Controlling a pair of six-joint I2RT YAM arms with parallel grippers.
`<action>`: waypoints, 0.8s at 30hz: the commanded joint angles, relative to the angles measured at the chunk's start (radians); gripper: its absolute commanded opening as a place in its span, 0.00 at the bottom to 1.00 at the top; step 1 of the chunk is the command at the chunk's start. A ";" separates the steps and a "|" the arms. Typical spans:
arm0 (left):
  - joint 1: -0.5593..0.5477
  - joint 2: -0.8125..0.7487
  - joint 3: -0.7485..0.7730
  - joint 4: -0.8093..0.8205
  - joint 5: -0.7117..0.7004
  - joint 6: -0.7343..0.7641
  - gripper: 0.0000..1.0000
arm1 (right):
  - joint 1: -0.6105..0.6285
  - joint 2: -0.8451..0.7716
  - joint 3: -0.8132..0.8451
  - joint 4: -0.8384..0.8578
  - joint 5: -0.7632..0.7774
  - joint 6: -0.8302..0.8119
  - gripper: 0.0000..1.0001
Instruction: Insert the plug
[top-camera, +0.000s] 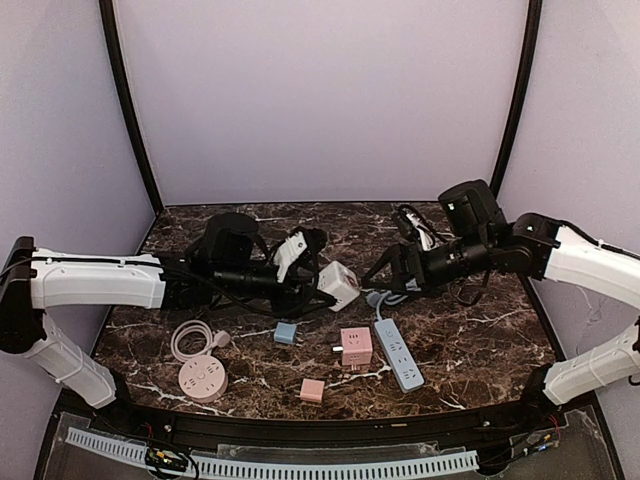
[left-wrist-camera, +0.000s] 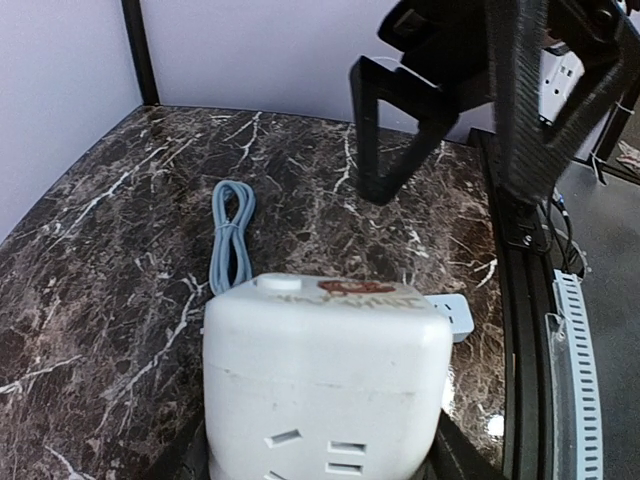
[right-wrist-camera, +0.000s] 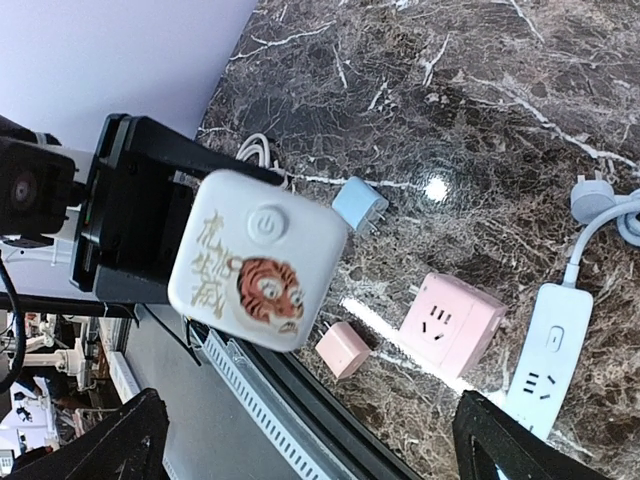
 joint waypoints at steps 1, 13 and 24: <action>0.001 -0.034 -0.030 0.156 -0.119 -0.036 0.28 | 0.040 0.022 0.061 -0.035 0.019 0.034 0.99; -0.086 -0.015 -0.110 0.348 -0.320 0.087 0.26 | 0.072 0.213 0.275 -0.160 0.131 -0.022 0.99; -0.140 0.050 -0.103 0.431 -0.487 0.135 0.25 | 0.078 0.307 0.368 -0.204 0.157 -0.071 0.88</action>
